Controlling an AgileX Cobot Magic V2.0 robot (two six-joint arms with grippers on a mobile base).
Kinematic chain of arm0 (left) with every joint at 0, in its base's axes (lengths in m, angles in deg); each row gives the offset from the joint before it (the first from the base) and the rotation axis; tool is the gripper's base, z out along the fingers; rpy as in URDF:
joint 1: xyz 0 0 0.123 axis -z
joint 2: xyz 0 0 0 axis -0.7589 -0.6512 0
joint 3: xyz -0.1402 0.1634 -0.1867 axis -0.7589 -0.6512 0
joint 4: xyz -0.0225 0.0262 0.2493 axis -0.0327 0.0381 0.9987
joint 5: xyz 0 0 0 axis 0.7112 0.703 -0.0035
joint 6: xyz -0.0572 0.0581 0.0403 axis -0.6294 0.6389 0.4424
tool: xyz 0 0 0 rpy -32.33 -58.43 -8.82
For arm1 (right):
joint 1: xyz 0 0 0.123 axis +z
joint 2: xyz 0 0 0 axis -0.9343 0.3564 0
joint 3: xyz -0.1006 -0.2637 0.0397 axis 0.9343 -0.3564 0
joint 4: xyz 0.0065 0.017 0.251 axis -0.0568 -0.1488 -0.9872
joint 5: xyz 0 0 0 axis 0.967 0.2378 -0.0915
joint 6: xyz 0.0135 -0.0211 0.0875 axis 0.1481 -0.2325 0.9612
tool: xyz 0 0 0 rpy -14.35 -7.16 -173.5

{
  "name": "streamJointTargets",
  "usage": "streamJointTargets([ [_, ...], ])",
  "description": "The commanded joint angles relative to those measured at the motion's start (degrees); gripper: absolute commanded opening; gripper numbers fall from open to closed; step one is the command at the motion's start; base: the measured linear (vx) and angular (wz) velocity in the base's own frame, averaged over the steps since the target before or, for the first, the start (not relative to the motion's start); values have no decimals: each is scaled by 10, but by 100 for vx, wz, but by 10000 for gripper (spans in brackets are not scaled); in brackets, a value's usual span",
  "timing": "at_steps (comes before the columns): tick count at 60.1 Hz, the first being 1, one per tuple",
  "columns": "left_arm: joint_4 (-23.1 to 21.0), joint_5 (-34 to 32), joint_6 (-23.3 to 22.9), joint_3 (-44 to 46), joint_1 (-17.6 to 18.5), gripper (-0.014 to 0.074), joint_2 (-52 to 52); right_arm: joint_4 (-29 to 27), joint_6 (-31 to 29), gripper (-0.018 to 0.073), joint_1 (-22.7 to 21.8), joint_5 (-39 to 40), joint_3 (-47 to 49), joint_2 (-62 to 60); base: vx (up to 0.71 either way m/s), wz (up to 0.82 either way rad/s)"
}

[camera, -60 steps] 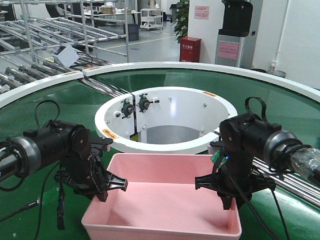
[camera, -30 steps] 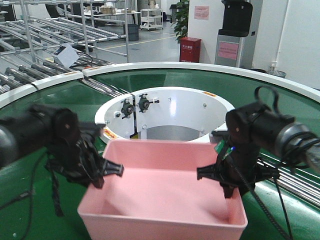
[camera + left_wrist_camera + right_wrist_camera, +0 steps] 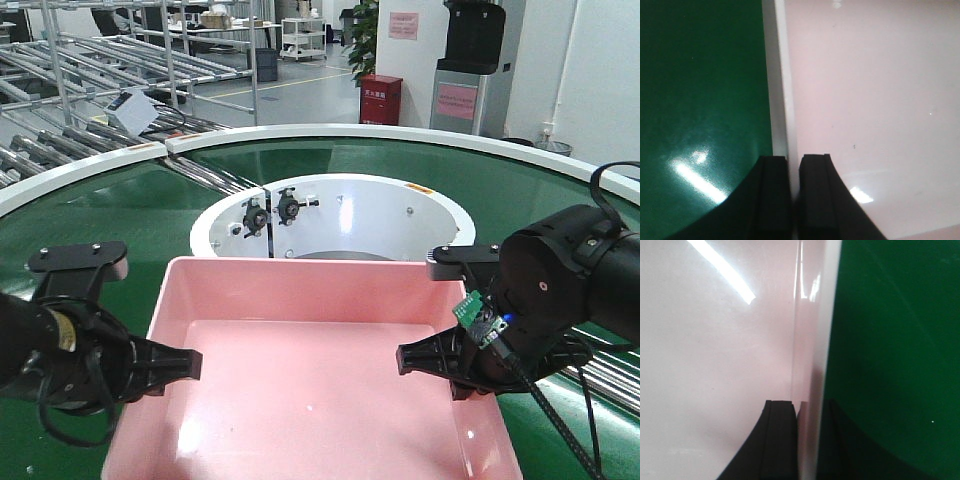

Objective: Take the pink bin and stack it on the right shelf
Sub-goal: 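Close both grippers on the bin walls and lift the bin, then hold the pink bin with both grippers while the base drives to the table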

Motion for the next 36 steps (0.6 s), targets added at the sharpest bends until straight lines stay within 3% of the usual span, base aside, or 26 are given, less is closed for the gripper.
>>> streamJointTargets([
  [1, -7, -74, -7, 15, 11, 16, 31, 8, -12, 85, 4, 44, 13, -28, 0, 0],
  [36, -4, -75, -7, 15, 10, 20, 29, 19, -12, 85, 1, 42, 13, -28, 0, 0],
])
